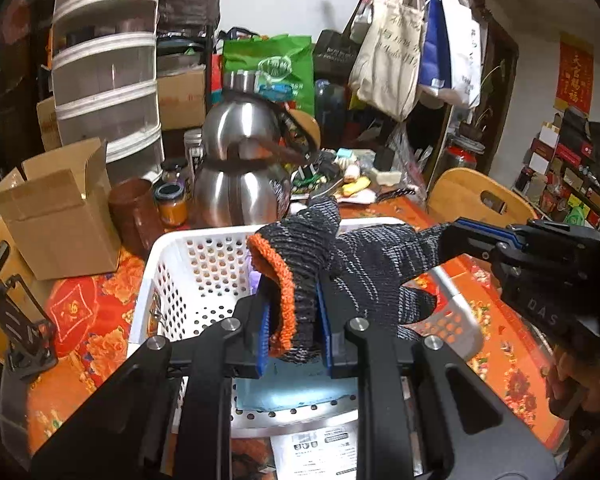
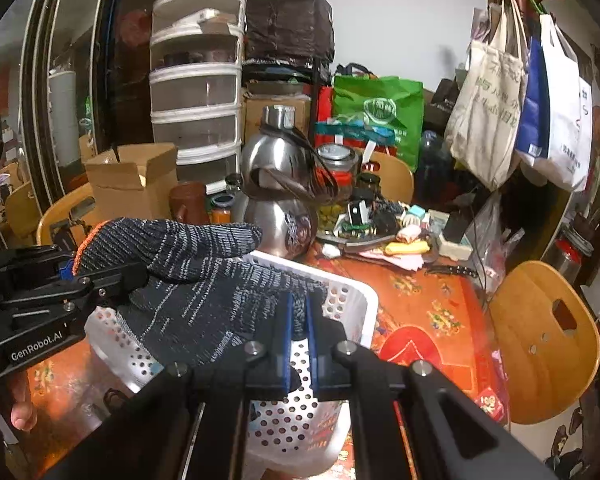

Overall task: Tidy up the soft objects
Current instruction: 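Lower the glove into the white basket and open the left gripper, then move the left gripper to the black USB cable while the right gripper reaches the striped socks, then grasp and lift the USB cable with left gripper while right gripper grasps and lifts the socks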

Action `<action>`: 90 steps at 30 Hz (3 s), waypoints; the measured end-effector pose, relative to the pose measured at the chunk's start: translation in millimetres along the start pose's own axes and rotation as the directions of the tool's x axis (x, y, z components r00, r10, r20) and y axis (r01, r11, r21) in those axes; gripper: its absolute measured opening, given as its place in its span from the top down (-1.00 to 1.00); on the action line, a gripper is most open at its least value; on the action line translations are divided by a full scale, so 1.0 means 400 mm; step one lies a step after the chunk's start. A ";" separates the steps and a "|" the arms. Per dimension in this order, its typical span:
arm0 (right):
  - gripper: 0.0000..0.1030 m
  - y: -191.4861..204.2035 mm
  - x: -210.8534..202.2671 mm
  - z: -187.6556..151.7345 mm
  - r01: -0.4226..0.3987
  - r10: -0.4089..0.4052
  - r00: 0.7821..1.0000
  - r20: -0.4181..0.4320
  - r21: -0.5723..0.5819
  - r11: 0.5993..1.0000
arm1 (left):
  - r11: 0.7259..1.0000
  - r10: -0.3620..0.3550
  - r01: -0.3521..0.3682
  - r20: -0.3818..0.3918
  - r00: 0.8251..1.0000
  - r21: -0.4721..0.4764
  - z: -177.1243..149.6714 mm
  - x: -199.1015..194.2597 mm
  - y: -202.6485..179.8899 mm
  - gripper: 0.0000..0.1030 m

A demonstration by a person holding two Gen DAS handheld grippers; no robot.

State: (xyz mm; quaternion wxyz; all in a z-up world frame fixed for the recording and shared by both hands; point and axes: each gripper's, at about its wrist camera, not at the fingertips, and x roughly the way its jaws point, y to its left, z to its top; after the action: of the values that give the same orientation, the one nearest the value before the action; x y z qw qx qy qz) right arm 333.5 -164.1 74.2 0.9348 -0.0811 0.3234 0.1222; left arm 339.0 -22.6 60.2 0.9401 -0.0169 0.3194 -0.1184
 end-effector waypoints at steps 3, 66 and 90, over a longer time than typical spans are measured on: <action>0.90 0.001 0.026 -0.018 -0.010 0.010 1.000 -0.016 0.003 1.000 | 1.000 -0.002 0.002 -0.013 1.000 -0.017 -0.027 0.030 0.020 0.63; -0.48 -0.009 -0.116 -0.537 -0.095 0.129 0.986 -0.103 0.286 0.953 | 0.992 0.067 -0.090 -0.244 0.968 -0.084 -0.517 -0.008 0.131 -0.62; 0.46 -0.025 -0.032 -0.508 -0.043 0.089 0.982 -0.165 0.264 0.964 | 0.986 0.158 -0.166 -0.259 0.953 -0.010 -0.494 0.092 0.091 0.53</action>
State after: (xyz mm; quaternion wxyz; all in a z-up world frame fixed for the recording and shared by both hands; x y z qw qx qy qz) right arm 207.7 -222.9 -75.3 0.9006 0.0422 0.4203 0.1023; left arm 255.5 12.7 -122.9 0.8969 0.0102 0.4406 -0.0369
